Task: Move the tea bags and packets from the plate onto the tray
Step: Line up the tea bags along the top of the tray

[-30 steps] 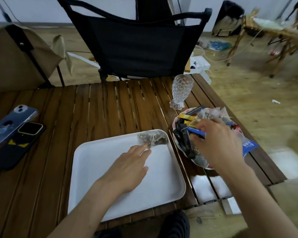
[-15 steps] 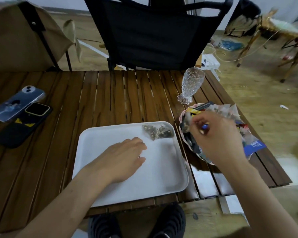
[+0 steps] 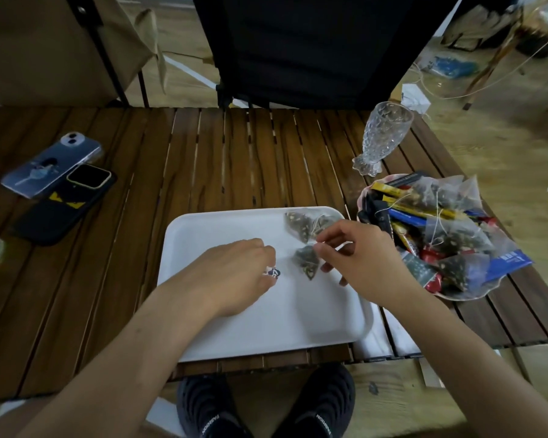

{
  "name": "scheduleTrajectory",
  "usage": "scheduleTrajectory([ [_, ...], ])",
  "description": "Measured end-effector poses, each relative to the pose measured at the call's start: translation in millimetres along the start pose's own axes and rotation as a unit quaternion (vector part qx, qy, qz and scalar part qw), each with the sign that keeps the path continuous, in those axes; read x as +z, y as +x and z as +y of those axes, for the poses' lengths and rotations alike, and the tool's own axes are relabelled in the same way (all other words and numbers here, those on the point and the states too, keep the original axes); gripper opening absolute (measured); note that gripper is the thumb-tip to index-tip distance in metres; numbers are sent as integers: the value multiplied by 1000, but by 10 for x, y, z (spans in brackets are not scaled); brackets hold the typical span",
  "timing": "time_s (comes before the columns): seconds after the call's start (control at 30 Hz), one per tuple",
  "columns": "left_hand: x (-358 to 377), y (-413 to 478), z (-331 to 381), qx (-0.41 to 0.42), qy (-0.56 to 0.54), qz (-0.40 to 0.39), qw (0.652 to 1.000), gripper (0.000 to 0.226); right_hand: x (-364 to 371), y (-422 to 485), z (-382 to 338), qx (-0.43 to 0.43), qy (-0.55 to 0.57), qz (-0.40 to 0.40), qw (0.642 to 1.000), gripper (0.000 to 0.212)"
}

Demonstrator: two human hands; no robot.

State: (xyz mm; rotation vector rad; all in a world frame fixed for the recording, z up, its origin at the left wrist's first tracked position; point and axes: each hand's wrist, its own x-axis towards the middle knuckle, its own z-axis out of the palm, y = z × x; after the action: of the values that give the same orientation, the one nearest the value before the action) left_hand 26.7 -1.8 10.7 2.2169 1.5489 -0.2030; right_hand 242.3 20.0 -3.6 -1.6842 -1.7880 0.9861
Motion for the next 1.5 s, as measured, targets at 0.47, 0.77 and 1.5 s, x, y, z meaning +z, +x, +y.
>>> scheduleTrajectory([
  [0.47,-5,-19,105,-49,-6,49,998,43,37,37,87,28,-60,-54,996,5],
  [0.77,39,181,83,-80,72,65,992,14,-18,95,172,28,-112,-18,993,6],
  [1.5,220,559,132,-120,-45,186,974,25,-19,60,47,-4,-309,-5,951,30],
])
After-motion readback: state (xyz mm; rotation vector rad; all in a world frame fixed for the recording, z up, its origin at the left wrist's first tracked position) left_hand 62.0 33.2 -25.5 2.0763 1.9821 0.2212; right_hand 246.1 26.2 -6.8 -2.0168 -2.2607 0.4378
